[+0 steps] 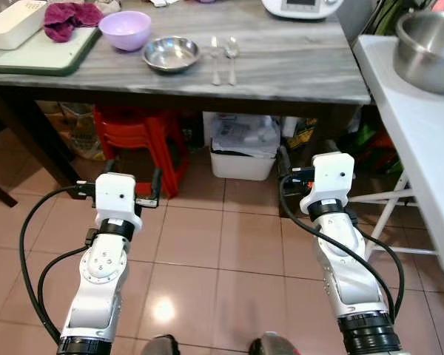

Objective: Setting the table

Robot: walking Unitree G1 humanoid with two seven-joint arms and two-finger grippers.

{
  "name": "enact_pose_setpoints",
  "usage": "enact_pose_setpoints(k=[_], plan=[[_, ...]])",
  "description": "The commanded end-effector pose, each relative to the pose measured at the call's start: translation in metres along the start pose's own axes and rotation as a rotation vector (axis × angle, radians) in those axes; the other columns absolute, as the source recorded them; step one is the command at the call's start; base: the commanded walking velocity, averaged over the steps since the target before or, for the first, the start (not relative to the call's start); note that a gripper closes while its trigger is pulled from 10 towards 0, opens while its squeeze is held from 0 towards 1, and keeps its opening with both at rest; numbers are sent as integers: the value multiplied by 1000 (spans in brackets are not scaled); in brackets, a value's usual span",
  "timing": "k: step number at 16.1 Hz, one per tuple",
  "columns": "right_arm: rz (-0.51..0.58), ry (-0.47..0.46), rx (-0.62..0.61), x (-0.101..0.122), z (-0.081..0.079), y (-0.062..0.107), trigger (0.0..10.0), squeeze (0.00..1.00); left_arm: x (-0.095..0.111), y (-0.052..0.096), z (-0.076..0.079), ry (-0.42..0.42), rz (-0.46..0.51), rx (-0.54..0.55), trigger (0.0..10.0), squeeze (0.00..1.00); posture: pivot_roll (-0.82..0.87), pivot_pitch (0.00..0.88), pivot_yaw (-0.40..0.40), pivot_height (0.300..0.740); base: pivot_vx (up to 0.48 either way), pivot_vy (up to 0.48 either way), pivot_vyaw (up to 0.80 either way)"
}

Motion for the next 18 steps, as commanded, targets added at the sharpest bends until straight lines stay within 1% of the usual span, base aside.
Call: enact_pose_setpoints(k=[1,5,6,8,10,12,13,15,17,18], plan=[[8,2,-31,2,9,3,10000,0,0,1,6,9,-3,-24,10000,0,-106,185,-5,740,0,-371,0],[32,2,-37,12,12,4,10000,0,5,1,2,9,7,-14,10000,0,-104,189,-10,740,0,-376,0],[28,-7,-60,11,15,10,10000,0,3,4,-1,8,2,-7,10000,0,-99,191,-14,740,0,-375,0],[-14,-21,-122,-4,23,25,10000,0,-1,10,-3,-2,-15,0,10000,0,-76,193,-21,740,0,-369,0],[-18,-21,-144,-7,26,29,10000,0,-1,10,-4,-1,-19,5,10000,0,-76,193,-21,740,0,-371,0],[-6,-5,-239,-3,47,32,10000,0,1,9,-5,-4,-15,0,10000,0,-79,194,-3,740,0,-369,0],[-8,-1,-246,-4,50,33,10000,0,1,8,-5,-4,-14,-2,10000,0,-79,194,-3,740,0,-364,0],[-7,8,-231,-3,48,36,10000,0,2,6,-3,-5,-8,-13,10000,0,-93,199,1,740,0,-364,0],[-1,12,-189,-1,40,31,10000,0,4,5,-1,-1,-5,-16,10000,0,-95,200,-1,740,0,-362,0],[-2,15,-162,0,35,27,10000,0,4,5,1,7,-4,-17,10000,0,-95,200,-1,740,0,-364,-513]])
Point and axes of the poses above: a point about 5 cm out from each wrist's last joint towards the gripper, its own y axis pointing back from the gripper into the wrist, its own x axis along the axis of the wrist's last joint, z = x × y, the point moved 2 cm from there along -y, pointing out of the wrist towards the gripper, and after that the axes turned 15 degrees about -y, right-handed, at the moved point
